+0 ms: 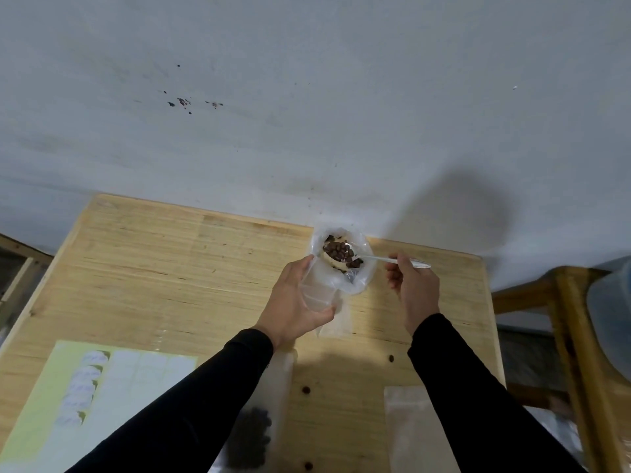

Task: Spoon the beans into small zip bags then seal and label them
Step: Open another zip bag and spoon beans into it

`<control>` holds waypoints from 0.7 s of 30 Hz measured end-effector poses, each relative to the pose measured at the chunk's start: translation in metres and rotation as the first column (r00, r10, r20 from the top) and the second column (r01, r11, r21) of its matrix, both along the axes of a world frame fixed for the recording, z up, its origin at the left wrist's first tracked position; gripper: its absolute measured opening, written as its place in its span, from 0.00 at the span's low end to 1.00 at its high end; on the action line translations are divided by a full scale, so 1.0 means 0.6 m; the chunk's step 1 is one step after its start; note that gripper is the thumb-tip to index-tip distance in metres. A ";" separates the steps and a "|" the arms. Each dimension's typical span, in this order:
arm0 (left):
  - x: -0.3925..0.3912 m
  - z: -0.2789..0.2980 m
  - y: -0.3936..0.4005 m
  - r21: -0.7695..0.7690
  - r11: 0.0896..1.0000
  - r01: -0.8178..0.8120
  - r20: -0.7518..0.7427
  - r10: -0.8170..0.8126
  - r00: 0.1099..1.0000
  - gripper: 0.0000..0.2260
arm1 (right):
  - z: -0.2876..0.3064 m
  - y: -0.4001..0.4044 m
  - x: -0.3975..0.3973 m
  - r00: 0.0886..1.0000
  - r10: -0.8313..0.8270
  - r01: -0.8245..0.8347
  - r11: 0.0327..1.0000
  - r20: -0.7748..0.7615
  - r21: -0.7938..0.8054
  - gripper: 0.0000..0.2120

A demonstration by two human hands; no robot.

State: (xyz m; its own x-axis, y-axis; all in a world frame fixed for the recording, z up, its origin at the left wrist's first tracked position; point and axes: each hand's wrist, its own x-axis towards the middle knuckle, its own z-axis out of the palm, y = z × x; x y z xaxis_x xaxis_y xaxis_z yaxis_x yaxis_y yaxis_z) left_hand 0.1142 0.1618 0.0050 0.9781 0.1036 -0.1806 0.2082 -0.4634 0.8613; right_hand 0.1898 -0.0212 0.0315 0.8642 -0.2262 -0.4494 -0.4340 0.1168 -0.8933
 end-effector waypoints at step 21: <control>0.012 0.008 0.007 0.056 0.998 0.008 -0.027 -0.007 1.000 0.45 | 0.041 0.020 -0.046 0.936 0.100 -0.017 0.970 0.336 -0.242 0.10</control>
State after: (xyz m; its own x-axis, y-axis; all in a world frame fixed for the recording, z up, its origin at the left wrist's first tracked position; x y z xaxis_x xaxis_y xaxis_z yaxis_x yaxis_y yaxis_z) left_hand 0.1215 0.1663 0.0101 0.9737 0.1069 -0.2013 0.2275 -0.5121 0.8282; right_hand 0.1622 -0.0092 0.0560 0.9705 -0.2323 -0.0639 -0.0954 -0.1273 -0.9873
